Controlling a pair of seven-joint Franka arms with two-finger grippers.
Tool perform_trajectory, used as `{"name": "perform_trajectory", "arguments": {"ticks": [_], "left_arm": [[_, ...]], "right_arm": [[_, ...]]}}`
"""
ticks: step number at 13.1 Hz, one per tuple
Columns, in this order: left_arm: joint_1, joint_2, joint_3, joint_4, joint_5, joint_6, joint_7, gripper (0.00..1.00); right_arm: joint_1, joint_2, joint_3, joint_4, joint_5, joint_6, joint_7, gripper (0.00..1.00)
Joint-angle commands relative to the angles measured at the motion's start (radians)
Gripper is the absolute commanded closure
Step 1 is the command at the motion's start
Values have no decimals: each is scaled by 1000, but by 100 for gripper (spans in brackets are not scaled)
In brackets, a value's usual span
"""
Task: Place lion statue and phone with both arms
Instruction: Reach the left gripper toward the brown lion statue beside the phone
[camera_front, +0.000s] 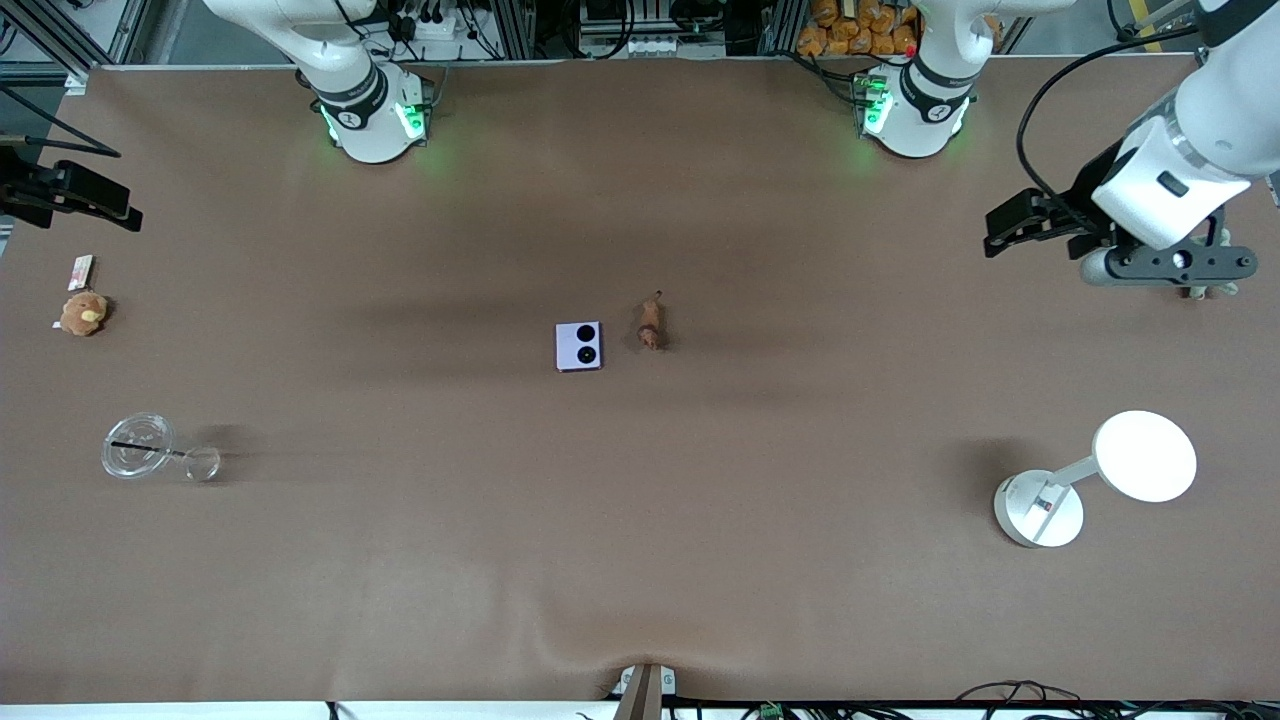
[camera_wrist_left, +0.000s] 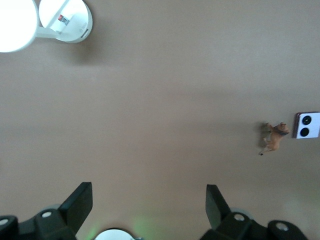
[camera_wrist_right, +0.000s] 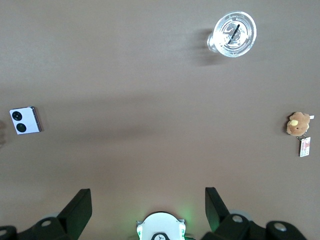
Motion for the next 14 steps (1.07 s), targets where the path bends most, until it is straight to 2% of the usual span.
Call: {"name": "perform_trajectory", "arguments": {"ticks": [1,4,6,11,14], "left_arm": [[0,46,-30,36,-35,-12,-69,0],[-2,99,-87,68,-39,-8,-103,0],[-27,127,-101,76,-39,7,-130,0],[-191,213,-99,74,-23,119,-291,0],[-277,259,-101,74,36,158,-382,0]], "right_arm": [[4,10,-6,21,15,-23,-7,0],[1,10,-6,21,15,-25,-7,0],[4,10,-6,21,15,-25,-7,0],[2,10,-6,21,15,-26,-7,0],[2,10,-6,21,15,-29,-7,0]]}}
